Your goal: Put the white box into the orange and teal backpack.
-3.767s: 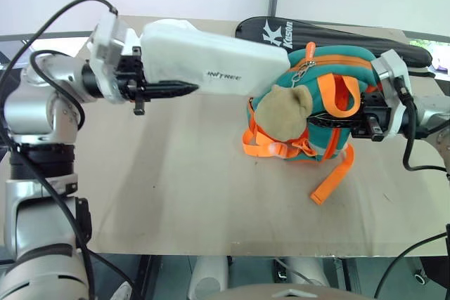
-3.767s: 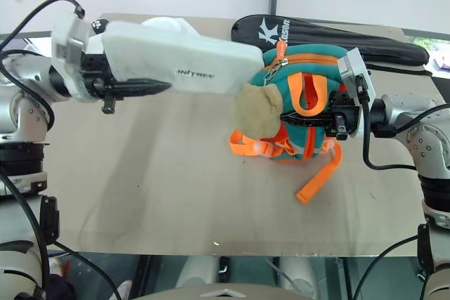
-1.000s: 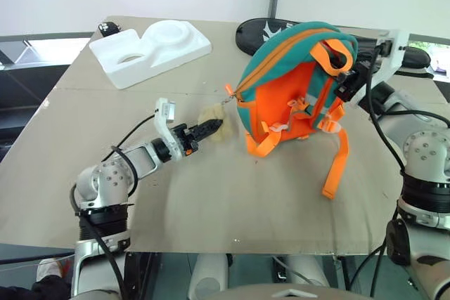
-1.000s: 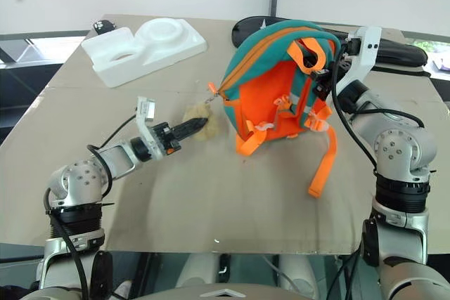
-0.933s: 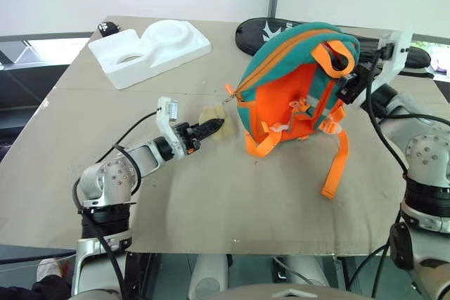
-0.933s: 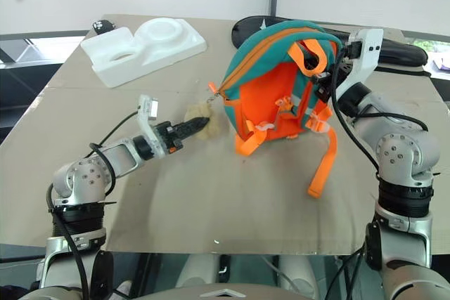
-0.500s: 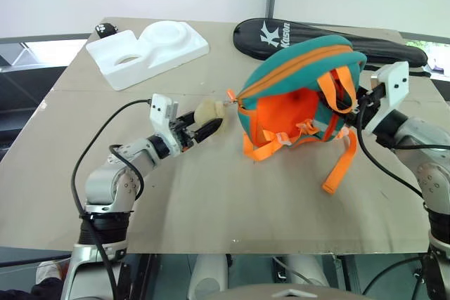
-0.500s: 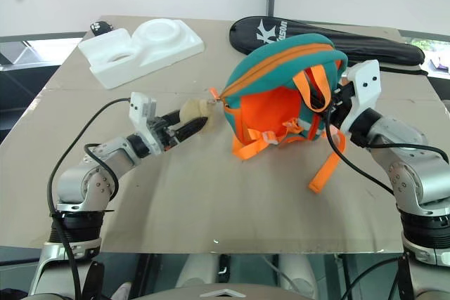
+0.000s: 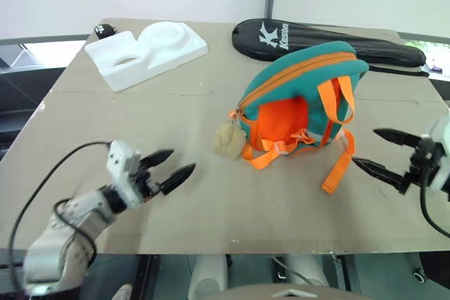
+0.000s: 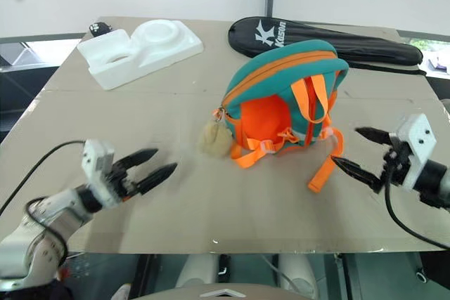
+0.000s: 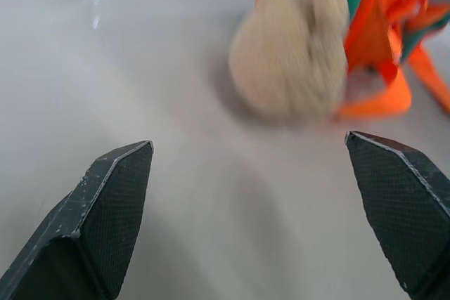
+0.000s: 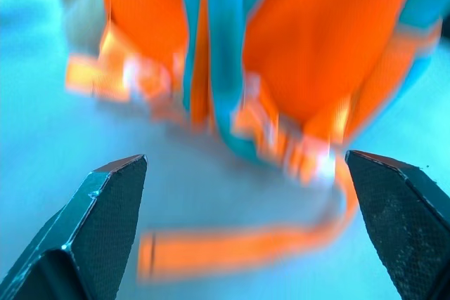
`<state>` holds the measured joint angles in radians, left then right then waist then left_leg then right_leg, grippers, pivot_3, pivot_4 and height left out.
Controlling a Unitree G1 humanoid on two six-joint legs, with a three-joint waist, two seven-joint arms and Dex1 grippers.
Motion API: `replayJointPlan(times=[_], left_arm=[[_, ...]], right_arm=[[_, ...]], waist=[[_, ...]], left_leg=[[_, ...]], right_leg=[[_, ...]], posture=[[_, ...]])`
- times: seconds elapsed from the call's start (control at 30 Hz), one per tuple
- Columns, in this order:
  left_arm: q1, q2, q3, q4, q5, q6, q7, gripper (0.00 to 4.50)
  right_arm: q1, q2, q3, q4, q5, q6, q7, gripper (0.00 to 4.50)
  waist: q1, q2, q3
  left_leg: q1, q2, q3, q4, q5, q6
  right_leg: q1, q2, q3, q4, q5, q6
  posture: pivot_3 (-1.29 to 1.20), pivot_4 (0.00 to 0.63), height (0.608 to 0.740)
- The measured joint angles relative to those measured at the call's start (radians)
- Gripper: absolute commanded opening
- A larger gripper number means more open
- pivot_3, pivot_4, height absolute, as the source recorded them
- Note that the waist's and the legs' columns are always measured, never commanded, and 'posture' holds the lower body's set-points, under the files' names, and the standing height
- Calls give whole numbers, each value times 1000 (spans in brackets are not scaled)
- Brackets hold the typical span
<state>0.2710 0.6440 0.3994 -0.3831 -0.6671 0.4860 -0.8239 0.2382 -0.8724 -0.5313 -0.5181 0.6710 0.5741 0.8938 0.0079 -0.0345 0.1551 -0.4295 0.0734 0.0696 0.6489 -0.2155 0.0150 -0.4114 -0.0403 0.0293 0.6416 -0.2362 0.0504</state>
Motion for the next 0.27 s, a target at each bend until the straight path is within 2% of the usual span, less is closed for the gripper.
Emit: replayJointPlan(times=[0.13,0.27], left_arm=[[86,21,65,-29,2,-34,-32,4500],[88,21,67,-28,13,-50,-42,4500]], right_arm=[[84,1,-46,81,-74,-98,69,4468],[91,5,-56,153,-112,-155,97,4468]], waist=[[6,0,-2],[5,0,-3]], left_leg=[[1,0,1,1,0,0],[1,-1,1,0,0,0]], right_leg=[[0,-3,0,0,0,0],[-1,-3,-1,0,0,0]], posture=[[0,150,740],[0,150,740]])
